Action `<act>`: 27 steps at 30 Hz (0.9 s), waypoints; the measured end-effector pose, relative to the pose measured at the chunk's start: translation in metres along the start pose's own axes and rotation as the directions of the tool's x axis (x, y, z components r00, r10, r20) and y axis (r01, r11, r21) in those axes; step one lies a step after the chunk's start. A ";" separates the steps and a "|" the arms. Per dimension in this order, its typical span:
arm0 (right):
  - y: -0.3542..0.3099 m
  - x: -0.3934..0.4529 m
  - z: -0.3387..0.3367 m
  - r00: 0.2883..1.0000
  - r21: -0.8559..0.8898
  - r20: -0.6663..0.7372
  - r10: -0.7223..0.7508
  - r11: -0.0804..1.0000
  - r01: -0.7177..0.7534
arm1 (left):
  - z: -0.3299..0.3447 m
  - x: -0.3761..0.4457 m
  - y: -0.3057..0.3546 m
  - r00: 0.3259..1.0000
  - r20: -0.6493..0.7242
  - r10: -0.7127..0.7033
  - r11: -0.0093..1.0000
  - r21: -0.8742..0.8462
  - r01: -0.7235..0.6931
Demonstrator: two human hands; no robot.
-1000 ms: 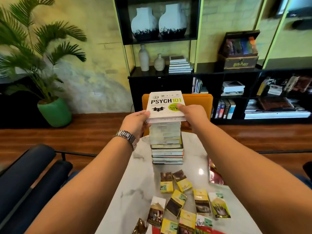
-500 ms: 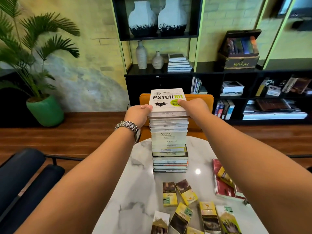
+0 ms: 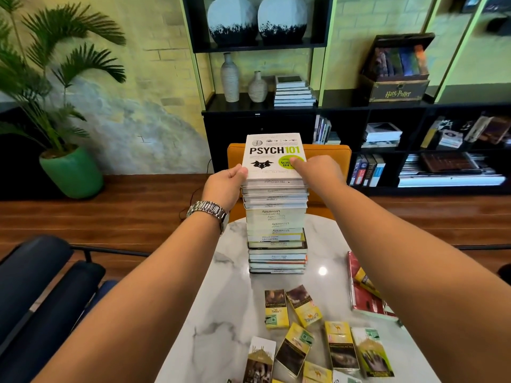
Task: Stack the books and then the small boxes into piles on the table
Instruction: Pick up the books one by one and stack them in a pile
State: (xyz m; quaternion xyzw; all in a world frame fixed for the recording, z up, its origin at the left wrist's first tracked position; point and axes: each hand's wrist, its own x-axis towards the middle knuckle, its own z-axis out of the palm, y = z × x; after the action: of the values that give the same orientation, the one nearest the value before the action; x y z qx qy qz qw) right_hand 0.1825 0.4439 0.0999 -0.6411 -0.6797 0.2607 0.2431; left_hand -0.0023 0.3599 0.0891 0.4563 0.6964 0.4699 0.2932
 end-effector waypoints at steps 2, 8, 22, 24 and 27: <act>-0.001 -0.004 -0.001 0.999 0.051 0.010 0.040 0.998 -0.041 | 0.003 -0.005 0.000 1.000 -0.007 -0.012 0.999 -0.038 0.012; 0.042 -0.033 0.000 0.949 0.295 0.143 0.280 0.903 -0.311 | 0.025 -0.040 -0.032 0.985 -0.099 -0.142 0.969 -0.218 0.118; 0.285 -0.181 0.016 0.954 0.286 0.067 0.291 0.911 -0.298 | 0.162 -0.141 -0.131 0.833 0.360 -0.420 0.906 0.107 0.410; 0.312 -0.184 0.009 0.949 0.259 -0.030 0.313 0.920 -0.295 | 0.186 -0.153 -0.124 0.821 0.385 -0.421 0.907 0.177 0.382; 0.346 -0.179 0.002 0.938 0.206 -0.155 0.310 0.939 -0.276 | 0.220 -0.163 -0.113 0.800 0.388 -0.458 0.889 0.202 0.411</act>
State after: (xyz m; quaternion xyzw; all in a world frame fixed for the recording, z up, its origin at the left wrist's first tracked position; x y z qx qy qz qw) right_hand 0.4496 0.2800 -0.1315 -0.7322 -0.5238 0.2941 0.3209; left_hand 0.2085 0.2802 -0.1033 0.3908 0.7257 0.2408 0.5125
